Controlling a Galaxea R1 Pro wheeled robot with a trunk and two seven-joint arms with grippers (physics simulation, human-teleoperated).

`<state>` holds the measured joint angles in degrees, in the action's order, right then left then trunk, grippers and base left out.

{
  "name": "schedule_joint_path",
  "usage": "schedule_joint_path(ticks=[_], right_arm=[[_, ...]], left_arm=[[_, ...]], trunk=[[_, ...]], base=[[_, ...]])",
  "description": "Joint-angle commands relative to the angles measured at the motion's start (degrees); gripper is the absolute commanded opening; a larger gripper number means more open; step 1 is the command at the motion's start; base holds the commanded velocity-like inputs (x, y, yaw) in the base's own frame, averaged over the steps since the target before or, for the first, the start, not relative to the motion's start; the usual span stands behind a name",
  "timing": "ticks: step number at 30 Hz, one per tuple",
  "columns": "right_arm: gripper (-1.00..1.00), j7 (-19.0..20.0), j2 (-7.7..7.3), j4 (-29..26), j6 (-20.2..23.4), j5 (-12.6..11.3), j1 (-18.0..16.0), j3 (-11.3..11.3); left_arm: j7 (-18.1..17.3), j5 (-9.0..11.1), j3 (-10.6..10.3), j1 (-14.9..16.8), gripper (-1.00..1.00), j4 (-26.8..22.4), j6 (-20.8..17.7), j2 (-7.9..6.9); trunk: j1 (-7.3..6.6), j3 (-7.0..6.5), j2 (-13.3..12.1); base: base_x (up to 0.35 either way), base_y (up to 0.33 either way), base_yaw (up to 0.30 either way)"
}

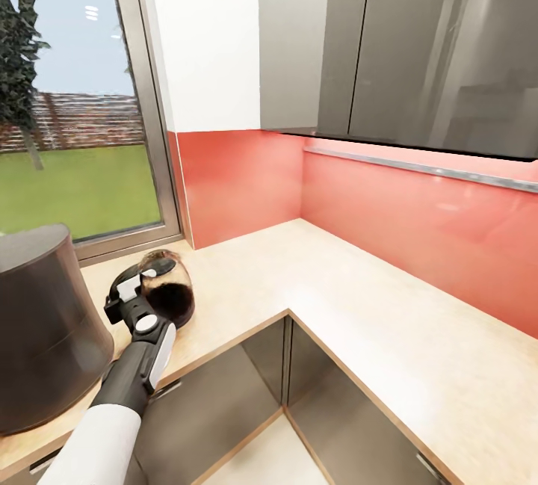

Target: Set up a coffee station on the kitchen countertop: keep the coffee maker on the countertop, move the bottle of coffee from the kitchen shelf to the counter next to the coffee maker, place a paper coffee filter on top of the coffee maker, put the saucer next to the coffee maker with the coffee cup on the saucer, and place the electric kettle next to the coffee maker.

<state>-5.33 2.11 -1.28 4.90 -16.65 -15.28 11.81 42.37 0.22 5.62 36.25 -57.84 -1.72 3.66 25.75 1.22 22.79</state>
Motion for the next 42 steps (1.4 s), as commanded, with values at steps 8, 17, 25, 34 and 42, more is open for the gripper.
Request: schedule_joint_path(ticks=[8, 17, 25, 34, 42], right_arm=[[1.00, -0.3, -0.03, -0.1, 0.3, -0.7, 0.0, 0.4], [1.00, -0.3, 0.03, -0.1, 0.3, -0.7, 0.0, 0.4], [1.00, -0.2, 0.09, -0.1, 0.3, -0.7, 0.0, 0.4], [1.00, -0.2, 0.14, -0.1, 0.3, -0.7, 0.0, 0.4], [1.00, -0.2, 0.27, -0.1, 0.3, -0.7, 0.0, 0.4]], left_arm=[[0.2, -0.4, 0.1, 0.1, -1.00, 0.0, -0.1, -0.09], [0.2, -0.4, 0.4, 0.0, -1.00, 0.1, -0.1, -0.10], [0.1, -0.4, 0.4, 0.0, -1.00, 2.4, 0.2, -0.14], [0.1, -0.5, 0.4, 0.0, -1.00, 2.6, 1.8, -0.28], [0.1, -0.5, 0.4, -0.1, -1.00, 4.2, 1.9, -0.32]], trunk=[[0.03, 0.13, 0.1], [0.03, 0.36, 0.1], [0.03, 0.36, 0.1], [0.03, 0.36, 0.1], [0.03, 0.36, 0.1]], base=[[0.093, 0.018, 0.002], [0.033, 0.000, 0.082], [0.026, 0.000, 0.001], [0.114, 0.073, 0.000], [0.004, 0.003, 0.000]])
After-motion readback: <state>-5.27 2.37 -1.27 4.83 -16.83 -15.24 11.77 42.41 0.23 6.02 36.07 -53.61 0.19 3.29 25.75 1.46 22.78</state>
